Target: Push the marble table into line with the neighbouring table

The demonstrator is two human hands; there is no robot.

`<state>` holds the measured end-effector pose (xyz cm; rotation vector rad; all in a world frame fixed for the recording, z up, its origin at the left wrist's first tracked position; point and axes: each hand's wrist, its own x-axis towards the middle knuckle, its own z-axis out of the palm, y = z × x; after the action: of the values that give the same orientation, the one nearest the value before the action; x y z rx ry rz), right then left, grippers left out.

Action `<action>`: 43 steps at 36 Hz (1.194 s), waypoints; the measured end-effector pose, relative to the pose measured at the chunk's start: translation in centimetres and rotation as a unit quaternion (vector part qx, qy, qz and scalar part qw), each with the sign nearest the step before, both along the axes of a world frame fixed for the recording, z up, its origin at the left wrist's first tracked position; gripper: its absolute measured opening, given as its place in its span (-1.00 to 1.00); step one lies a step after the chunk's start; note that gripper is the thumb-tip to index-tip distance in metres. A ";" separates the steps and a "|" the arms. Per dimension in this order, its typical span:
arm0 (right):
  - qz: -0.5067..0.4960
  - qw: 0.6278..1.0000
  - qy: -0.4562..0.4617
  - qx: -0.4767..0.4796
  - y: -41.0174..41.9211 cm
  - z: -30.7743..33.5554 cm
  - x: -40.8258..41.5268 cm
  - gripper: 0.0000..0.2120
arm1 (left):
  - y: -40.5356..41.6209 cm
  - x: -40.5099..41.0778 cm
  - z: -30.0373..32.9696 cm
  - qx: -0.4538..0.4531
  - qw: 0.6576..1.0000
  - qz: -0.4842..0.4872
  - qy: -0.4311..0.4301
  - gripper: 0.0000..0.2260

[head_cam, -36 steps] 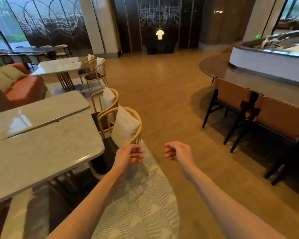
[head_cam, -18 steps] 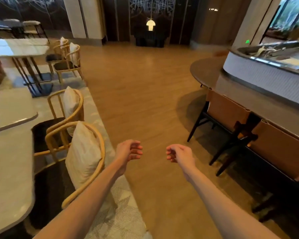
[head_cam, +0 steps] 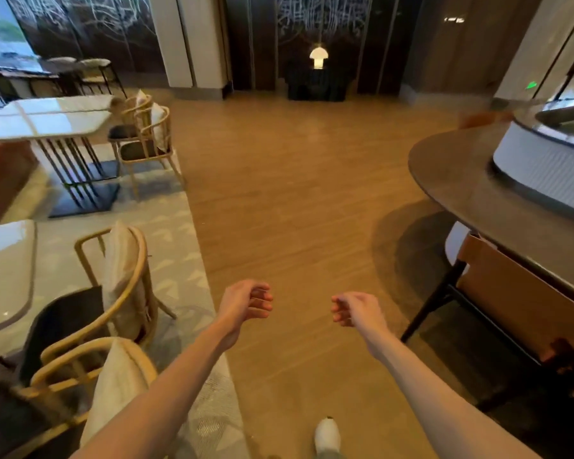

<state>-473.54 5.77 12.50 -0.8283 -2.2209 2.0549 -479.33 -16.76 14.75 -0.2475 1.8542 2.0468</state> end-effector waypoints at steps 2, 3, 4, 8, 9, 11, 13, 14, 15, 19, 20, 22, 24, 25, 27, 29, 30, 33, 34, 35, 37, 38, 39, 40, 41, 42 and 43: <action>0.035 0.999 -0.003 -0.009 -0.2 -1.0 -6.3 -0.79 | -0.7 -4.9 -1.0 -0.011 1.000 0.019 -0.004 -0.81; 0.052 0.999 -0.003 -0.011 -0.4 -1.7 -9.6 -0.79 | -1.1 -7.4 -1.3 -0.018 0.999 0.029 -0.005 -0.81; 0.073 0.997 -0.006 -0.013 -0.6 -2.1 -12.7 -0.79 | -1.5 -9.7 -1.5 -0.023 0.999 0.040 -0.009 -0.81; 0.150 0.988 -0.021 -0.010 -2.7 -2.1 -25.7 -0.79 | -4.1 -18.3 -1.6 -0.003 0.989 0.142 -0.031 -0.82; 0.167 0.986 -0.020 -0.006 -3.4 -1.8 -28.3 -0.79 | -4.8 -19.9 -1.3 -0.003 0.987 0.159 -0.032 -0.80; 0.206 0.978 -0.019 0.003 -5.5 -0.8 -33.7 -0.80 | -6.7 -23.1 -0.9 -0.002 0.979 0.202 -0.029 -0.79; 0.249 0.968 -0.014 0.001 -7.9 0.1 -38.3 -0.82 | -8.6 -26.0 -0.3 0.001 0.969 0.245 -0.028 -0.81; 0.271 0.962 -0.012 -0.001 -9.1 0.6 -40.4 -0.83 | -9.5 -27.4 -0.1 0.003 0.965 0.262 -0.027 -0.80; 0.295 0.956 -0.010 -0.001 -10.4 1.0 -42.6 -0.83 | -10.6 -29.1 0.0 0.007 0.959 0.281 -0.025 -0.80; 0.367 0.930 0.016 0.015 -15.1 1.2 -51.5 -0.79 | -14.3 -36.4 -0.6 0.012 0.944 0.329 -0.007 -0.78; 0.379 0.925 0.021 0.018 -16.0 1.0 -53.6 -0.79 | -15.0 -38.5 -1.1 0.011 0.940 0.340 -0.005 -0.78; 0.395 0.918 0.024 0.019 -17.8 0.2 -58.4 -0.77 | -16.2 -43.0 -2.3 0.018 0.935 0.353 -0.009 -0.80; 0.404 0.914 0.023 0.019 -19.6 -0.6 -63.3 -0.74 | -17.3 -48.1 -3.4 0.027 0.937 0.347 -0.012 -0.81; 0.409 0.912 0.021 0.022 -20.4 -1.0 -65.8 -0.73 | -17.9 -50.8 -4.1 0.029 0.939 0.342 -0.012 -0.81; 0.415 0.909 0.004 0.021 -21.9 -1.4 -70.5 -0.72 | -19.0 -55.9 -5.0 0.041 0.939 0.340 -0.024 -0.81; 0.419 0.908 -0.015 0.017 -23.3 -1.1 -75.4 -0.73 | -20.3 -61.3 -5.3 0.049 0.938 0.341 -0.037 -0.82; 0.424 0.905 -0.020 0.016 -24.1 -0.8 -77.9 -0.74 | -21.2 -63.8 -5.2 0.046 0.940 0.337 -0.039 -0.81; 0.435 0.900 -0.014 0.029 -26.9 1.0 -84.9 -0.76 | -24.4 -70.4 -4.1 0.024 0.942 0.332 -0.034 -0.77; 0.436 0.900 -0.008 0.030 -28.1 1.6 -87.3 -0.76 | -25.6 -72.2 -3.6 0.018 0.941 0.335 -0.030 -0.77; 0.437 0.899 -0.003 0.028 -29.3 2.2 -89.5 -0.76 | -26.8 -73.9 -3.1 0.014 0.941 0.338 -0.025 -0.77; 0.445 0.895 0.004 0.021 -32.2 2.9 -93.7 -0.76 | -29.5 -76.7 -2.1 0.006 0.937 0.348 -0.015 -0.78; 0.453 0.891 0.008 0.014 -33.8 3.2 -95.7 -0.76 | -31.0 -78.0 -1.8 0.003 0.935 0.355 -0.010 -0.78; 0.463 0.886 0.010 0.009 -35.4 3.2 -97.7 -0.76 | -32.5 -79.2 -1.6 0.001 0.931 0.365 -0.006 -0.78; 0.476 0.879 0.012 0.008 -37.2 3.0 -99.7 -0.76 | -34.1 -80.3 -1.6 -0.002 0.926 0.379 -0.004 -0.78; 0.493 0.870 0.014 0.009 -39.4 2.6 -101.8 -0.75 | -36.0 -81.6 -1.8 -0.003 0.918 0.396 -0.004 -0.78; 0.507 0.862 0.016 0.011 -40.9 2.3 -103.3 -0.75 | -37.4 -82.3 -2.0 0.002 0.911 0.412 -0.007 -0.78; 0.522 0.852 0.017 0.013 -43.0 1.7 -105.1 -0.75 | -39.0 -83.0 -2.3 0.011 0.902 0.432 -0.011 -0.78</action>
<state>-578.68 -37.23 14.17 0.6265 -3.0160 2.2322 -562.38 -55.75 12.40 -1.2766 1.8825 2.5583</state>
